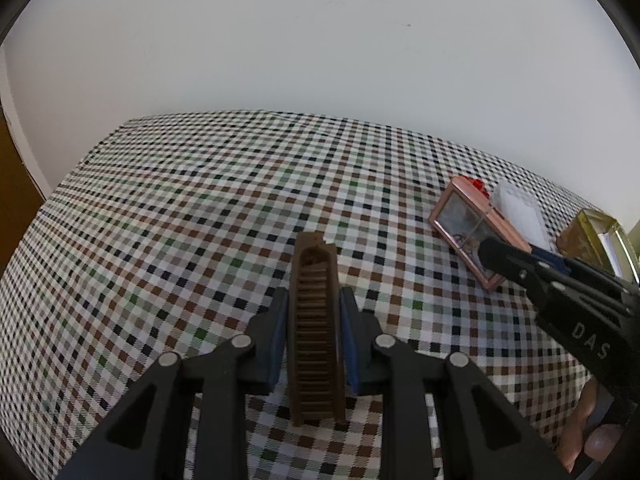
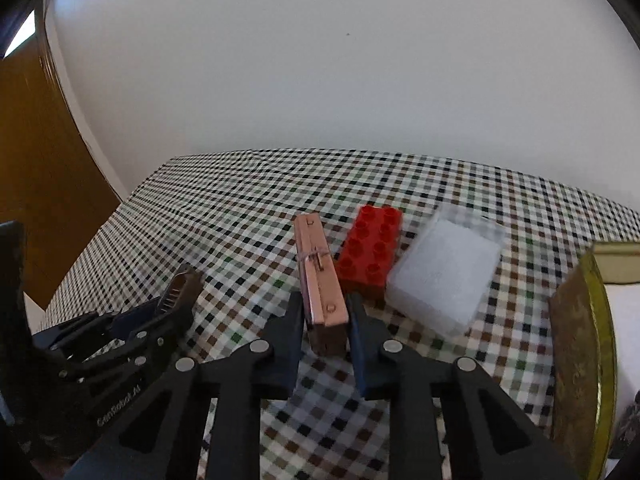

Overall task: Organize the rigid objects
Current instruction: 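Grasp the rose-gold photo frame by its edge with the right gripper, then carry the comb with the left gripper while the right carries the frame into the tray, releasing both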

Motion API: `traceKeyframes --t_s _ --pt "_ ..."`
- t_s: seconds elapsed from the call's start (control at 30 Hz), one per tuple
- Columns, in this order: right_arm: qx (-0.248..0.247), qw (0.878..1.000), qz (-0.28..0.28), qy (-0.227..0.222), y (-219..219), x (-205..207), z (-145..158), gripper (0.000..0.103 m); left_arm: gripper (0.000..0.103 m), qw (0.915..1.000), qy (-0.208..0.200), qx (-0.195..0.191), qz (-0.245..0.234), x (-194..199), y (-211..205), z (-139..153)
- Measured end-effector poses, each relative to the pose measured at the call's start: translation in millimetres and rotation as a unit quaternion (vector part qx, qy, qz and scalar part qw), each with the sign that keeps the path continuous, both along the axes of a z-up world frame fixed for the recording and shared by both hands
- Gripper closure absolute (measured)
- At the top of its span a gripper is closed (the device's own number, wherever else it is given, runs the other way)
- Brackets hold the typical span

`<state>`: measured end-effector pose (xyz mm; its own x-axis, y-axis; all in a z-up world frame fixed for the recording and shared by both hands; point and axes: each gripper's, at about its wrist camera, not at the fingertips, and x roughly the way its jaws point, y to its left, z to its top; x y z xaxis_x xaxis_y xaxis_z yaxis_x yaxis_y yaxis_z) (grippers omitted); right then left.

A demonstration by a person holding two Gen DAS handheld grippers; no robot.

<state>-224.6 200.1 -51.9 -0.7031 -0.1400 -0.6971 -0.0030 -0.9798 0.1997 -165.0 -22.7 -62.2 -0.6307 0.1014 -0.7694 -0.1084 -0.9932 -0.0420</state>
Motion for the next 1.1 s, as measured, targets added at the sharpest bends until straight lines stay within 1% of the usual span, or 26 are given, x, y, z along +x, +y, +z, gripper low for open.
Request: traceKeyframes --t_s 0.13,0.23,0.27,0.3,0.4,0.43,0.5,0.63,0.7,0.77,0.83,0.9,1.0,1.1 --pt "-0.009 1.000 0.005 -0.016 -2.1 -6.7 -5.3 0.078 0.079 1.0000 0.000 0.001 0.004 1.6 0.9 0.2" --pt "-0.012 1.000 0.003 -0.017 6.3 -10.3 -6.4 0.078 0.079 1.0000 0.000 0.002 0.005 -1.3 -1.7 -0.4" --pt "-0.008 1.000 -0.001 -0.014 7.2 -8.2 -5.3 0.079 0.079 1.0000 0.000 0.001 0.004 -1.4 -1.5 -0.4" --pt "-0.008 1.000 -0.002 -0.011 8.4 -2.4 -5.5 0.083 0.079 1.0000 0.001 0.000 0.003 -2.6 -2.6 -0.7" --pt "-0.013 1.000 0.000 0.004 7.4 4.0 -1.8 0.083 0.079 1.0000 0.003 0.003 0.004 -3.0 -4.0 -0.9" --pt "-0.014 1.000 0.001 0.012 6.9 9.4 0.5 0.083 0.079 0.9999 0.007 0.009 0.007 -2.5 -5.3 0.2" --pt "-0.027 0.999 0.004 0.027 8.7 16.3 5.3 0.083 0.079 0.9997 0.016 0.014 0.012 -0.1 -7.3 2.8" --pt "-0.060 0.997 -0.006 0.056 17.7 40.1 17.6 0.083 0.080 0.9985 0.045 0.017 0.025 5.1 -10.0 9.4" --pt "-0.062 0.996 -0.010 0.068 18.9 48.1 24.5 0.083 0.080 0.9977 0.058 0.018 0.029 8.1 -9.1 12.2" --pt "-0.067 0.994 -0.016 0.082 23.5 64.7 30.5 0.084 0.080 0.9971 0.066 0.023 0.028 11.6 -6.3 14.2" --pt "-0.072 0.993 -0.024 0.092 22.7 71.4 30.8 0.083 0.080 0.9964 0.075 0.028 0.026 16.2 -3.5 16.8" --pt "-0.067 0.992 -0.033 0.104 26.9 86.3 32.8 0.084 0.080 0.9957 0.084 0.033 0.021 21.8 1.4 20.1" --pt "-0.052 0.989 -0.049 0.128 25.5 95.5 35.5 0.084 0.080 0.9946 0.095 0.038 0.017 32.0 9.8 24.0" --pt "-0.056 0.986 -0.063 0.145 33.0 107.2 42.2 0.084 0.080 0.9942 0.102 0.034 0.009 39.2 21.3 26.9"
